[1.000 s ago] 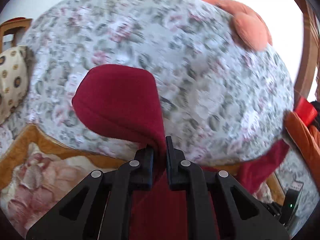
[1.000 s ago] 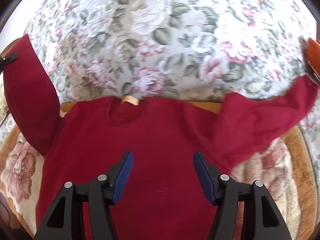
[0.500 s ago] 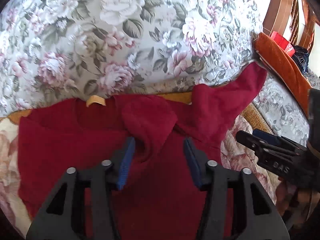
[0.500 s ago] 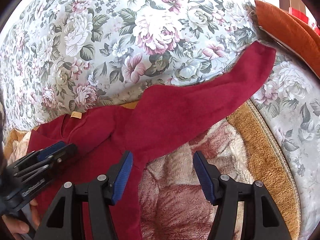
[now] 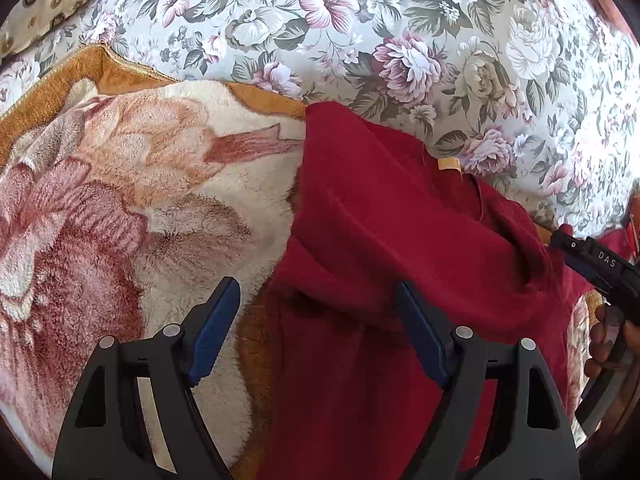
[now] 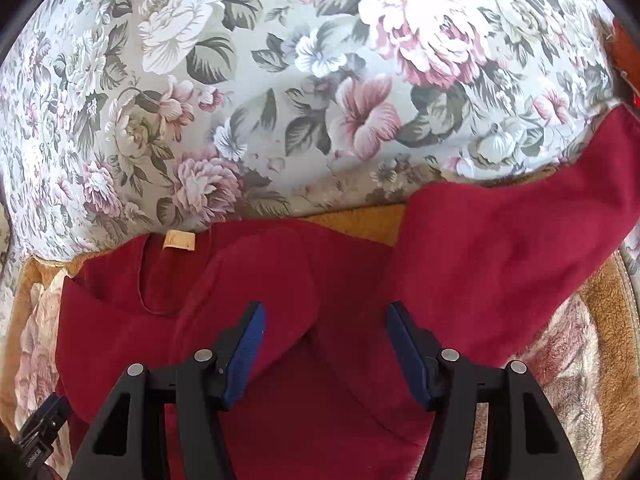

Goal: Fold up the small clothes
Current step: 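Fold the held sleeve across the body and open the left tool, then grasp the other sleeve with the right tool and fold it across the body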

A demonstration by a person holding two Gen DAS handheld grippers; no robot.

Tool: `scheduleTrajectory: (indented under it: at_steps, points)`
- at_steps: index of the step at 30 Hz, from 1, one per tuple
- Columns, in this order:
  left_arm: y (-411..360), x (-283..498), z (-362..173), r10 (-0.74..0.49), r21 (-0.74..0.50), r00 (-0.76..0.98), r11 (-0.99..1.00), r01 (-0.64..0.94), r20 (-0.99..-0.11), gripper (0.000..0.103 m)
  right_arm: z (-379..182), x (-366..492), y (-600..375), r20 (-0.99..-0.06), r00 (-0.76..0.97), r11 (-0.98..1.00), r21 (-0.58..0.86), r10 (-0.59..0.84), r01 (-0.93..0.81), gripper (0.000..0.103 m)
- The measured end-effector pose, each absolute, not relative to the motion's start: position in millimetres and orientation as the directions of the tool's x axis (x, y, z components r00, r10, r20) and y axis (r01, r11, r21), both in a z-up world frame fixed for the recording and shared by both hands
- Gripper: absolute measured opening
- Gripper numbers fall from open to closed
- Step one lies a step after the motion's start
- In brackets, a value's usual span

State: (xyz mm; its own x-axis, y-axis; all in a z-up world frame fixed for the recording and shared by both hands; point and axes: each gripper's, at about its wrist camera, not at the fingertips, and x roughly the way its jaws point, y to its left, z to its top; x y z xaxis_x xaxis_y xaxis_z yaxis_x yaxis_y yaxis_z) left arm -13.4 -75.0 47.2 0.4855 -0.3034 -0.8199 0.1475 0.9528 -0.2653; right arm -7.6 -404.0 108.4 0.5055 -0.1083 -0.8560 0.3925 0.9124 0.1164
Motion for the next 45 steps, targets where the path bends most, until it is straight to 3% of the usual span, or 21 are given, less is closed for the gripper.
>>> scheduleTrajectory:
  at_steps: [3,6,7,8,10,11,17,20,21,24,29,30,32,33,34,39,45]
  points:
    - [-85.7,-14.2,52.0,-0.293,-0.233,0.513,0.956,0.18,-0.807,0.08,104.0,13.9,-368.8,-0.863,0.492,0.946,0.058,-0.113,0.318,0.063]
    - [-93.2,-12.8,49.7,-0.296,-0.215,0.504,0.953,0.214,-0.812,0.08,75.5,43.2,-332.9,-0.896,0.391,0.965,-0.127,-0.212,0.231,0.062]
    - [-94.3,-12.4,48.7,-0.288,-0.205,0.503,0.955,0.214,-0.815,0.08,68.1,48.2,-330.4,-0.897,0.38,0.963,-0.145,-0.225,0.228,0.043]
    - [-94.2,-11.0,48.7,-0.284,-0.202,0.504,0.956,0.213,-0.816,0.08,66.9,48.4,-333.2,-0.904,0.386,0.969,-0.098,-0.181,0.227,0.032]
    - [-89.6,-10.2,49.0,-0.296,-0.222,0.503,0.954,0.202,-0.812,0.08,79.7,37.1,-342.8,-0.899,0.42,0.968,-0.014,-0.123,0.252,0.012]
    - [-86.9,-9.5,49.6,-0.303,-0.236,0.504,0.952,0.194,-0.809,0.08,89.9,26.2,-347.9,-0.887,0.445,0.965,0.0,-0.12,0.261,0.007]
    - [-78.8,-9.7,51.8,-0.315,-0.273,0.507,0.949,0.158,-0.803,0.08,120.2,-61.0,-393.5,-0.847,0.492,0.933,-0.014,-0.202,0.36,0.006]
    - [-80.5,-10.4,50.3,-0.318,-0.28,0.501,0.948,0.152,-0.805,0.08,125.7,-65.8,-400.9,-0.838,0.519,0.93,0.038,-0.17,0.366,0.006]
    - [-81.6,-10.8,49.5,-0.316,-0.276,0.5,0.949,0.153,-0.807,0.08,127.9,-59.0,-396.7,-0.839,0.523,0.935,0.051,-0.151,0.352,0.01]
    - [-85.1,-10.9,47.3,-0.308,-0.263,0.496,0.951,0.161,-0.812,0.08,125.8,-28.3,-374.8,-0.835,0.531,0.957,0.014,-0.147,0.288,0.049]
    - [-87.6,-7.1,45.9,-0.312,-0.257,0.49,0.95,0.178,-0.814,0.08,85.2,25.4,-348.7,-0.896,0.421,0.969,-0.036,-0.14,0.246,0.051]
    - [-88.1,-5.5,45.6,-0.309,-0.254,0.488,0.951,0.178,-0.816,0.08,70.8,34.6,-348.7,-0.915,0.377,0.967,-0.052,-0.147,0.251,0.051]
    - [-88.1,-2.6,44.8,-0.314,-0.261,0.485,0.949,0.176,-0.816,0.08,68.3,34.5,-353.8,-0.903,0.414,0.966,-0.006,-0.116,0.259,0.038]
    - [-87.8,-1.3,44.6,-0.316,-0.265,0.483,0.949,0.172,-0.817,0.08,71.8,31.3,-358.1,-0.904,0.418,0.964,0.029,-0.086,0.263,0.013]
    - [-87.3,-0.9,44.8,-0.32,-0.27,0.482,0.947,0.171,-0.816,0.08,78.5,24.9,-363.0,-0.9,0.433,0.96,0.07,-0.057,0.272,0.006]
    - [-85.5,-5.4,53.4,-0.333,-0.286,0.497,0.943,0.171,-0.801,0.08,124.1,-52.0,-391.0,-0.836,0.544,0.94,0.125,-0.073,0.317,0.006]
    - [-87.2,-13.2,59.6,-0.324,-0.284,0.52,0.946,0.158,-0.79,0.08,103.5,-105.6,-429.9,-0.853,0.522,0.892,0.216,-0.026,0.398,0.006]
